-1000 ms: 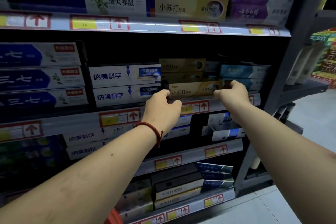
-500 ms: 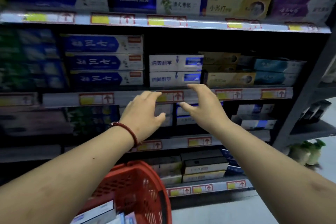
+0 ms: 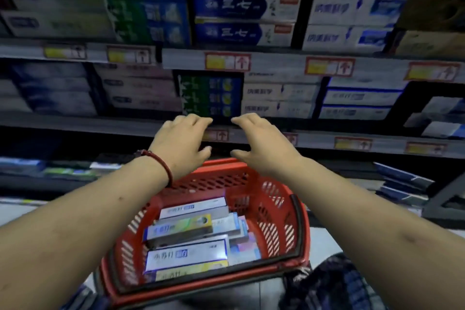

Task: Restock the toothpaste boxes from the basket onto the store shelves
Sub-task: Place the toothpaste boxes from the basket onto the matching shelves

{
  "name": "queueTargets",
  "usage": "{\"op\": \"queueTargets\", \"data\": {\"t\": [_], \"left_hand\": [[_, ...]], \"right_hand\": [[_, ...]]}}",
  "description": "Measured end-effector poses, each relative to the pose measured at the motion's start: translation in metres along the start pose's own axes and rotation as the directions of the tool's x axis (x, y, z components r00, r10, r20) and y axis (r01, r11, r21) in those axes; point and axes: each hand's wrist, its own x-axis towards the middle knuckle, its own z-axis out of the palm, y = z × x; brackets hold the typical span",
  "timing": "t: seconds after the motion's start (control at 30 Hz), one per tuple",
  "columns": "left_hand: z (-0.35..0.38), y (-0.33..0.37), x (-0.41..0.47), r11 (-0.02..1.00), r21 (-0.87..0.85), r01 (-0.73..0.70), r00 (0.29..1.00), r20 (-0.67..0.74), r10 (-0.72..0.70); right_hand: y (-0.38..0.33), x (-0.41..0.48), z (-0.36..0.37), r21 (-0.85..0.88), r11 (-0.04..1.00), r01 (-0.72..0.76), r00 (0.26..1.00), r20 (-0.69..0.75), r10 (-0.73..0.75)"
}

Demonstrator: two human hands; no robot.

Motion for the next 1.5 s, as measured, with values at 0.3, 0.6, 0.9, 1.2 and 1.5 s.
{"op": "queueTargets", "data": {"t": [0.3,0.6,0.9,1.2,1.5], "left_hand": [[0.114,-0.054,-0.055,0.996,0.094,-0.003,0.956,0.291,-0.025],[0.210,-0.084,-0.093,0.984,0.116,0.136,0.818,0.547,-0.178],[0.244,-0.096,-0.093,0.948,0.294,0.124,0.712,0.639,-0.291],[0.255,-0.102,-0.091,0.958,0.174,0.230,0.725,0.626,-0.288],[0.232,-0.097,-0.100,0.689,-0.417,0.593,0.760,0.573,-0.307]], "right_hand": [[-0.020,0.001,0.128,-0.045,0.999,0.028,0.959,0.282,-0.014],[-0.021,-0.013,0.220,-0.051,0.999,0.006,0.834,0.551,0.023],[-0.011,-0.007,0.268,0.010,0.987,-0.157,0.790,0.602,0.120],[0.005,-0.001,0.281,0.240,0.888,-0.391,0.815,0.539,0.213],[0.019,-0.009,0.234,0.479,0.647,-0.593,0.778,0.547,0.309]]}}
